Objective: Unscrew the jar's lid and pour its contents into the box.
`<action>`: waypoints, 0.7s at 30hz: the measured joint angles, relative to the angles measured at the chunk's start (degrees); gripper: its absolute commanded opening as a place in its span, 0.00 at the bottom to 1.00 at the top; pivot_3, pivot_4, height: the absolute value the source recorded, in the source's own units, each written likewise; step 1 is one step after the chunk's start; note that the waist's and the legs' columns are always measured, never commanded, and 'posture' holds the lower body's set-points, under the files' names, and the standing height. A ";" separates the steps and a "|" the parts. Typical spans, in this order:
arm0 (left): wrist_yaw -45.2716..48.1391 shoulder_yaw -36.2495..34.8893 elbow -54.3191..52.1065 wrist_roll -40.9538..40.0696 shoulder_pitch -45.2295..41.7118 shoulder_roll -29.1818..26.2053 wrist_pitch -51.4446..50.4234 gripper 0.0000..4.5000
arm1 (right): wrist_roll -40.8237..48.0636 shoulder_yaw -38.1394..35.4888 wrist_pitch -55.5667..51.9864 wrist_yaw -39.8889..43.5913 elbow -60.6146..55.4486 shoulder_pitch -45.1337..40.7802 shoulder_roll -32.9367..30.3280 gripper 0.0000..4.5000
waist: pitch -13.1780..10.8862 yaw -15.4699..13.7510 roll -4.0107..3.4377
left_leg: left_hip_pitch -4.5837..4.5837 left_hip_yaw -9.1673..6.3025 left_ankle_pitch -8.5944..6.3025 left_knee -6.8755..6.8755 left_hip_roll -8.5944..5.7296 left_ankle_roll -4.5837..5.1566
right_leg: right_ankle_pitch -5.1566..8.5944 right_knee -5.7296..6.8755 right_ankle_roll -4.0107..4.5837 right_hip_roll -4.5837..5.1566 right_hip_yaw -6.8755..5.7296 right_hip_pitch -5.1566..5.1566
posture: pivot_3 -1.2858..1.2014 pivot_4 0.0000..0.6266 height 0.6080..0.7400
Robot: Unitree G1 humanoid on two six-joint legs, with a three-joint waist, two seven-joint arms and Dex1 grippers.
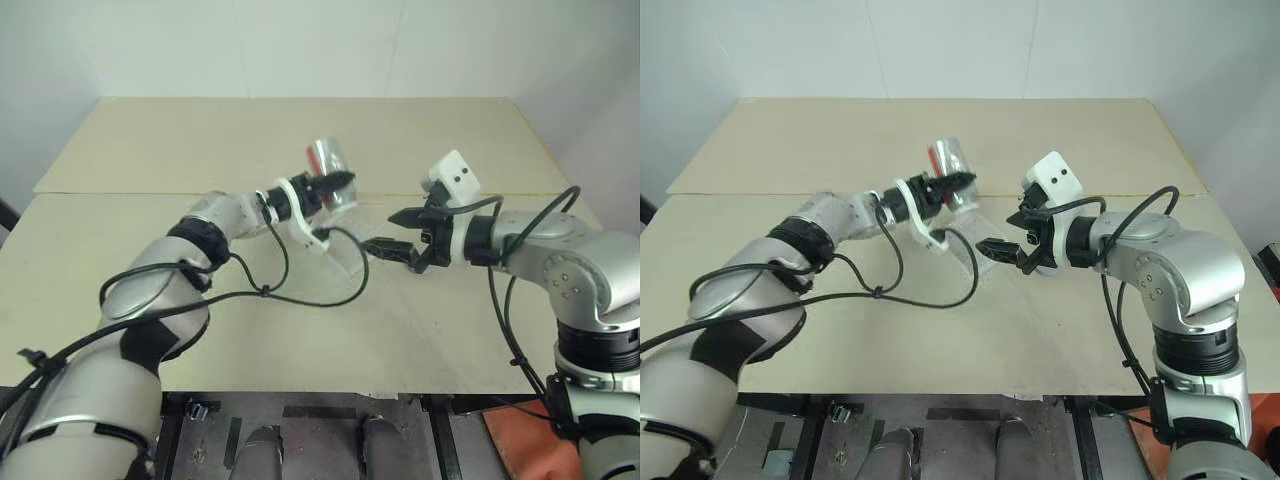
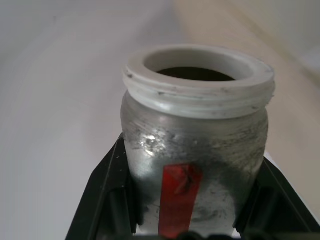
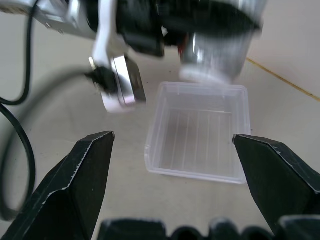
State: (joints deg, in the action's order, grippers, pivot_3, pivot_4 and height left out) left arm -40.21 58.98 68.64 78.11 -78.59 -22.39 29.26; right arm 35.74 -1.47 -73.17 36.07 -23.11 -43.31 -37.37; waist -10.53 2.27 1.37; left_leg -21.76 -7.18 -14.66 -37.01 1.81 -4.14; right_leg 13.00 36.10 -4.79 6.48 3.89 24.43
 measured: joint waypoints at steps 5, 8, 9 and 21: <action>-3.05 3.90 3.87 3.62 -2.56 3.57 -5.35 0.43 | 0.72 0.00 0.00 -0.34 0.07 -0.42 0.11 0.99 | -0.01 -0.20 0.01 | -0.16 -0.01 0.01 -0.01 -0.01 -0.02 | 0.00 -0.01 -0.01 0.02 -0.04 0.08 | 0.52 0.24 1.00; -3.08 3.88 4.89 3.31 -3.78 4.76 -7.05 0.43 | 1.62 -0.24 -0.02 -1.19 -0.53 -0.40 0.34 0.99 | -0.01 -0.22 0.01 | -0.16 -0.01 0.01 -0.01 0.00 -0.02 | 0.00 -0.01 -0.02 0.02 -0.05 0.08 | 0.52 0.24 1.00; -3.09 3.88 5.01 3.04 -3.91 4.87 -7.08 0.43 | 1.77 -0.54 -0.03 -1.37 -1.09 -0.38 0.39 0.99 | -0.01 -0.19 0.01 | -0.16 -0.01 0.01 0.00 0.00 -0.02 | 0.00 -0.01 -0.01 0.02 -0.04 0.08 | 0.52 0.24 1.00; -2.32 0.92 5.80 -2.06 -3.85 3.28 -2.91 0.43 | 3.83 -1.66 0.04 -2.38 -2.27 0.16 -0.05 0.99 | -0.01 -0.17 0.02 | -0.15 -0.01 0.16 -0.01 0.00 -0.28 | 0.00 0.00 -0.02 0.03 -0.05 0.08 | 0.52 0.24 1.00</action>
State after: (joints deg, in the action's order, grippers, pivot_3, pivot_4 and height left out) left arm -42.53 59.90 74.44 76.06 -82.45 -19.10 26.35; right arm 39.57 -3.12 -73.13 33.69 -25.38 -43.15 -37.42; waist -10.54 2.09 1.39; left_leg -21.91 -7.18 -14.50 -37.02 1.81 -4.42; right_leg 13.00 36.10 -4.81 6.51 3.85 24.52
